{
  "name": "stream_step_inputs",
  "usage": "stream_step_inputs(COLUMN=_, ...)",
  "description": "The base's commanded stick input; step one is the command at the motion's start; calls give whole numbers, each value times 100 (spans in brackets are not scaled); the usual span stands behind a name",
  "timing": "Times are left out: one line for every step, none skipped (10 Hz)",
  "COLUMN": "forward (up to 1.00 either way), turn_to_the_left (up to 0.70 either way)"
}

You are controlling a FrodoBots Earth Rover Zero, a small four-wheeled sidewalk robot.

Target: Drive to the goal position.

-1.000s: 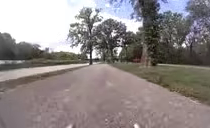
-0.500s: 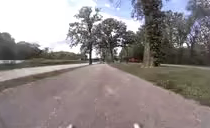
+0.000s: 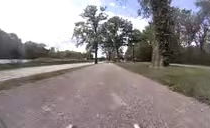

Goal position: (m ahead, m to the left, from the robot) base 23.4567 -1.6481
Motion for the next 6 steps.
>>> stream_step_inputs(forward=100, turn_to_the_left=0)
stream_step_inputs(forward=100, turn_to_the_left=0)
stream_step_inputs(forward=100, turn_to_the_left=0)
stream_step_inputs(forward=100, turn_to_the_left=0)
stream_step_inputs(forward=100, turn_to_the_left=0)
stream_step_inputs(forward=100, turn_to_the_left=0)
